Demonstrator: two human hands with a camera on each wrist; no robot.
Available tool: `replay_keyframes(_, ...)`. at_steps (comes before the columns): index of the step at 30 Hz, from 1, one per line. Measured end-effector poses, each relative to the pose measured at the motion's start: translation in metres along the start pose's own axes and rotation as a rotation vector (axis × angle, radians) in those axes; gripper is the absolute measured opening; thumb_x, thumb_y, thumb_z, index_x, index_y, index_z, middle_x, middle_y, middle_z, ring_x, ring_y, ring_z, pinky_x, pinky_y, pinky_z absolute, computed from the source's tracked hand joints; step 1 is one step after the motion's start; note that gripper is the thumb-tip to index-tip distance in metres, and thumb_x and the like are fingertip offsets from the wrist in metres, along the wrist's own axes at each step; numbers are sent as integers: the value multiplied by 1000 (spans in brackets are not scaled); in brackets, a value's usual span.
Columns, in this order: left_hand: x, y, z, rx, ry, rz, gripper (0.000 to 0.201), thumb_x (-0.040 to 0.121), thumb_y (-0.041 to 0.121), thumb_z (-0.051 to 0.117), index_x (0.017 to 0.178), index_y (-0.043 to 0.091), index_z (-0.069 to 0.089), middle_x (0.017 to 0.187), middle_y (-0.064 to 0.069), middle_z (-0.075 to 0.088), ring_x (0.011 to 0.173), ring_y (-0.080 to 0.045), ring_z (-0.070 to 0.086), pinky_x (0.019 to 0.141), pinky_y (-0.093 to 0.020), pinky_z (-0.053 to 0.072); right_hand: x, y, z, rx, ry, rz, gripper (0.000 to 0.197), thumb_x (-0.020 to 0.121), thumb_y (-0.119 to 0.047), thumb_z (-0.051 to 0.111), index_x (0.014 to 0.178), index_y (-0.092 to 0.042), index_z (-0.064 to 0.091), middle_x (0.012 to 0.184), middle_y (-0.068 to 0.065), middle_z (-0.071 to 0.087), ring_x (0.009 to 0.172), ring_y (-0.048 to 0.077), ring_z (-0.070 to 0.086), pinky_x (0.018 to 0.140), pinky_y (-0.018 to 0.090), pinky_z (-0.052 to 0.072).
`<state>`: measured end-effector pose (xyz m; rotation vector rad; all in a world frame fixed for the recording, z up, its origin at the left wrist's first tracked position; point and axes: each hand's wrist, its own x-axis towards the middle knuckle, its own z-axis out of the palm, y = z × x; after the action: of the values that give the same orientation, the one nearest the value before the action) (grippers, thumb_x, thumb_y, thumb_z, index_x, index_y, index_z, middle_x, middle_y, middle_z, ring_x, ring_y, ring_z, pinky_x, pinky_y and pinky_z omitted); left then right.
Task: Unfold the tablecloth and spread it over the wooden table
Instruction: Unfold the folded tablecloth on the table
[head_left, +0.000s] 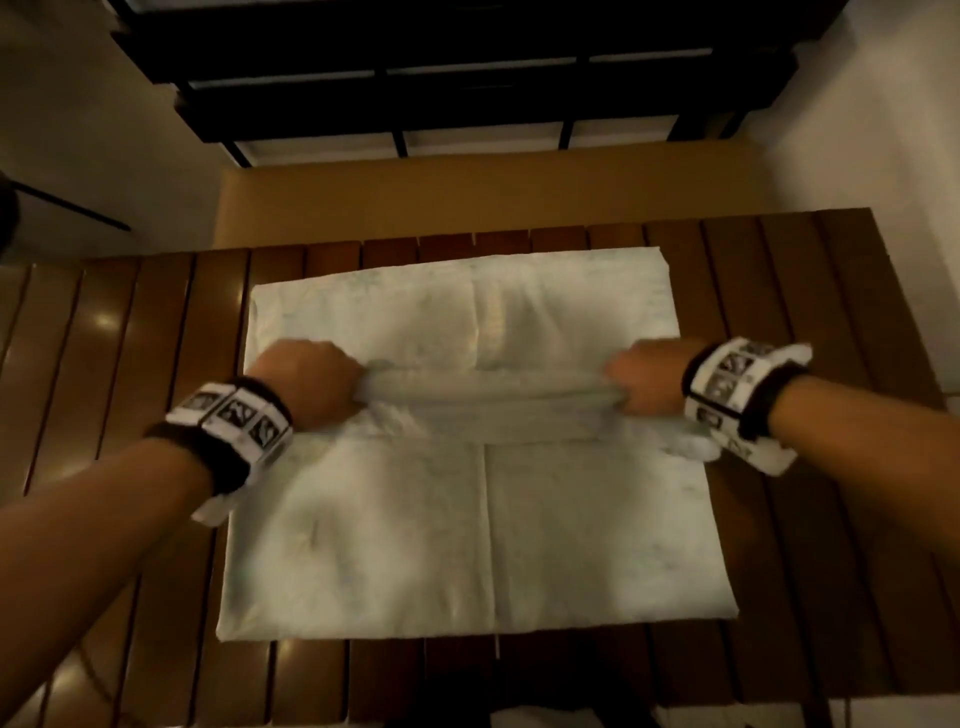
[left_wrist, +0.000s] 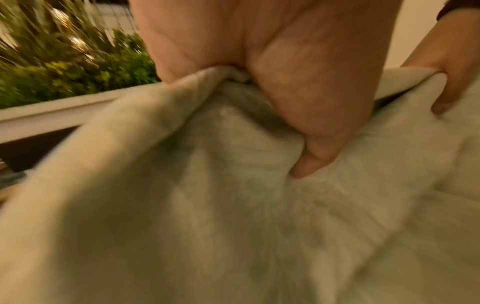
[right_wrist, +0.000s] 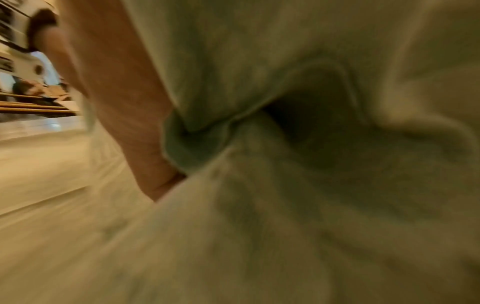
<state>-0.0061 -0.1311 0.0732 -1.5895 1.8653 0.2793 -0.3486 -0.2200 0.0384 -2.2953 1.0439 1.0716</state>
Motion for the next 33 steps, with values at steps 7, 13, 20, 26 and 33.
replay_keyframes(7, 89, -97, -102, -172, 621, -316, 36, 92, 39, 49, 93, 9, 69, 93, -22, 70, 87, -44, 68, 71, -47, 49, 36, 49, -160, 65, 837, 274, 14, 91, -30, 53, 85, -17, 55, 90, 20, 65, 81, 42, 63, 66, 44, 47)
replay_keyframes(13, 133, -121, -110, -308, 702, -339, 36, 89, 37, 53, 114, 12, 59, 110, -25, 62, 99, -48, 61, 79, -55, 50, 75, 57, -191, 98, 934, 359, 18, 94, -32, 52, 95, -15, 60, 91, 23, 65, 83, 45, 62, 66, 45, 45)
replay_keyframes(20, 186, -108, -25, -159, 222, -100, 51, 85, 60, 43, 117, 23, 59, 101, -10, 63, 92, -36, 63, 80, -45, 53, 130, 48, -152, 91, 432, 357, 29, 92, -46, 48, 85, -24, 65, 87, 10, 66, 75, 34, 62, 68, 39, 51)
replay_keyframes(26, 191, -113, -23, -129, 329, -167, 44, 90, 47, 53, 124, 17, 55, 115, -15, 59, 104, -39, 56, 91, -47, 45, 155, 50, -149, 86, 518, 445, 13, 90, -31, 59, 97, -21, 63, 84, 8, 62, 76, 31, 57, 67, 37, 45)
replay_keyframes(33, 177, -123, -35, -227, 645, -171, 60, 82, 39, 58, 135, 15, 44, 137, -18, 43, 119, -41, 44, 99, -54, 36, 134, 37, -161, 42, 974, 461, 65, 73, -37, 74, 129, -18, 46, 133, 22, 46, 119, 45, 41, 101, 59, 33)
